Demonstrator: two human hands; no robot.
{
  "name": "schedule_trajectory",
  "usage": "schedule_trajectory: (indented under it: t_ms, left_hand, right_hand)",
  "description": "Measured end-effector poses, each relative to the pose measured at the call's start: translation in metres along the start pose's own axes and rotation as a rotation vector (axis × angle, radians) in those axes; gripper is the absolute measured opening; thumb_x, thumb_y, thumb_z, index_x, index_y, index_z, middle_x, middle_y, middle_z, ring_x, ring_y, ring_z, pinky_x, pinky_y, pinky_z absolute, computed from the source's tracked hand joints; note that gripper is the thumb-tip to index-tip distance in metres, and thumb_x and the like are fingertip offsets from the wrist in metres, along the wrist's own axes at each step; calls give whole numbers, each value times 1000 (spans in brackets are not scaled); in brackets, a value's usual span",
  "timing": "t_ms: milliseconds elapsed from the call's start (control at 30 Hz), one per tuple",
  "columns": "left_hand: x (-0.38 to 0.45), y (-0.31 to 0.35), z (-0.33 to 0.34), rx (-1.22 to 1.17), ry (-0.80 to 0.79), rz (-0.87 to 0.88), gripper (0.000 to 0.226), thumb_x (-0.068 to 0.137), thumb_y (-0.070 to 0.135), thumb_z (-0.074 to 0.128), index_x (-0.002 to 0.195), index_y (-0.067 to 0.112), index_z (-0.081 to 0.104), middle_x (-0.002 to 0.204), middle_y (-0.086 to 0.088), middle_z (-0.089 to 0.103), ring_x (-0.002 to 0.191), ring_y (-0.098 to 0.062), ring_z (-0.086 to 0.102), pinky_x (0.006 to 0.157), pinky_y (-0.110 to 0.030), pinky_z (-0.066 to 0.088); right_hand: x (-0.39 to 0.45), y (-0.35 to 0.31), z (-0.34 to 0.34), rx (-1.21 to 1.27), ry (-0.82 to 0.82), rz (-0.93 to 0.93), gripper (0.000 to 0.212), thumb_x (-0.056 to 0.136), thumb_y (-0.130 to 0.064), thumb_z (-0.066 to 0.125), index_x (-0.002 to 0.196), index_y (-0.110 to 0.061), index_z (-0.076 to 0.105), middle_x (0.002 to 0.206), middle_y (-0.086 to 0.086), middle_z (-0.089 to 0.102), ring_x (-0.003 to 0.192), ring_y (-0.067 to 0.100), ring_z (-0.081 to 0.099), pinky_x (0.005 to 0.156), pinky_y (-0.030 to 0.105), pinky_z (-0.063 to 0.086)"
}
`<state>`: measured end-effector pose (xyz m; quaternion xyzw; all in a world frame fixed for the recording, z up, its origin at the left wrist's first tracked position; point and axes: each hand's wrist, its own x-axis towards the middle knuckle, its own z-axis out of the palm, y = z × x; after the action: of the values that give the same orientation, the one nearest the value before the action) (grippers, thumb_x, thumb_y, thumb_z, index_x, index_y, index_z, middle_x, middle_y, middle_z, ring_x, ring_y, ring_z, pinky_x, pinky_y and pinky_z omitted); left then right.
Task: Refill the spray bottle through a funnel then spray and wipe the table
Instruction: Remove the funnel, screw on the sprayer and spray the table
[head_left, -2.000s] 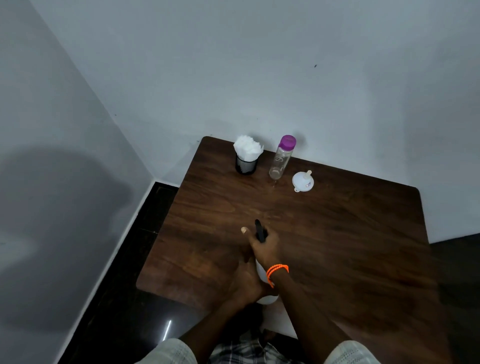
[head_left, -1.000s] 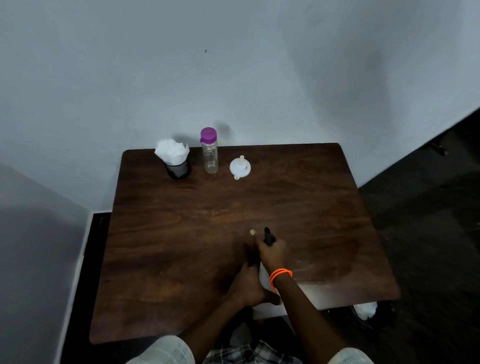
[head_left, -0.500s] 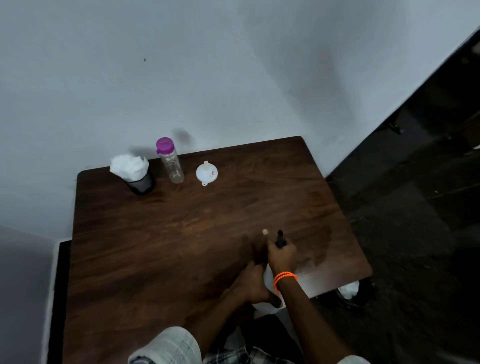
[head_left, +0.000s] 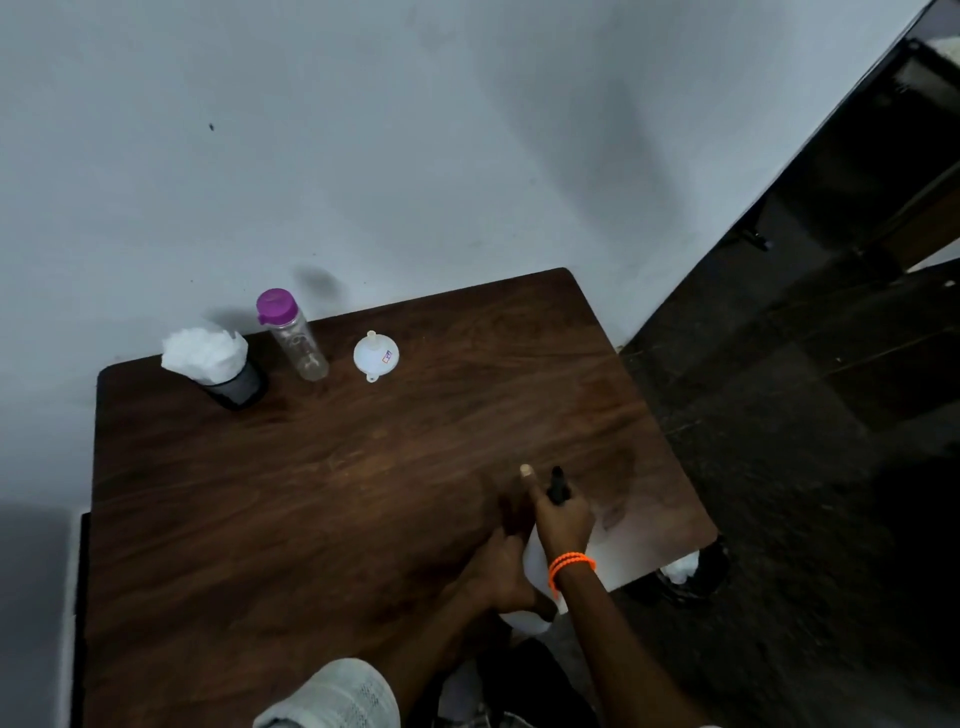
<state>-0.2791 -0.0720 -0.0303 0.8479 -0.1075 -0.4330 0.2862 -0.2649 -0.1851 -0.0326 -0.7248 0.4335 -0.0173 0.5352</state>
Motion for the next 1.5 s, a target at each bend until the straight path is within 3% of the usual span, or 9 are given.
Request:
schedule_trajectory:
  t_ms: [200,367,567,667,833,967,1100,1233,1500]
  left_hand:
    - [10,5,-17,0,136,64,108,59,56,80,152,19,40,154,-7,43,144,-23,38,119,-40,30]
    - [25,-2,-42,-102,297,-17,78,78,38,78,145,14,45,146,-11,47,133,-27,49,110,-37,42]
    - [32,0,-74,-191,413,-80,88,74,61,68,144,13,44,143,-10,51,128,-24,51,109,-34,41]
    - [36,-3,-92,-252,442,-76,86,72,35,86,142,9,44,146,-14,47,131,-30,49,107,-35,40]
    - [54,-22,-128,-348,492,-6,102,44,66,87,130,20,60,127,6,62,115,-9,56,102,-28,46]
    - [71,-33,-161,-530,527,-15,72,48,49,94,112,23,73,101,5,75,92,-10,72,75,-37,63]
    - [89,-36,-196,-564,585,9,64,53,43,90,110,20,74,101,3,77,92,-10,71,80,-33,61]
    - [119,-42,-217,-576,665,6,71,51,51,82,113,20,72,101,4,76,94,-13,70,81,-40,61]
    - [159,-45,-255,-429,752,-38,60,67,37,86,119,12,66,110,-4,72,101,-23,66,83,-34,53]
  right_hand:
    - [0,-15,7,-101,-101,-177,57,64,-66,83,105,-29,66,109,-5,63,100,12,61,90,32,50]
    - [3,-34,18,-179,-84,-259,48,62,-58,88,84,-24,62,88,-5,64,81,8,62,70,27,51]
    - [9,-80,36,-180,-201,-245,31,60,-32,96,76,-29,70,70,-14,69,67,-3,65,54,9,47]
    - [21,-102,45,-187,-259,-283,31,58,-25,98,71,-32,70,66,-15,68,57,-6,64,49,7,43]
    - [46,-133,60,-164,-358,-346,42,60,-13,97,94,-10,72,79,-5,72,67,0,66,55,10,48]
    - [72,-156,79,-147,-396,-379,60,55,-7,97,100,-11,58,91,9,72,77,14,65,67,29,55]
    - [97,-179,104,-124,-431,-390,57,61,5,92,101,-6,53,95,8,69,78,10,64,67,19,53]
    - [121,-196,132,-113,-430,-410,56,60,-1,93,99,-15,55,104,11,74,98,24,72,84,42,59]
    - [156,-217,170,-82,-414,-422,52,61,4,90,90,-21,55,97,7,75,97,25,73,85,40,59]
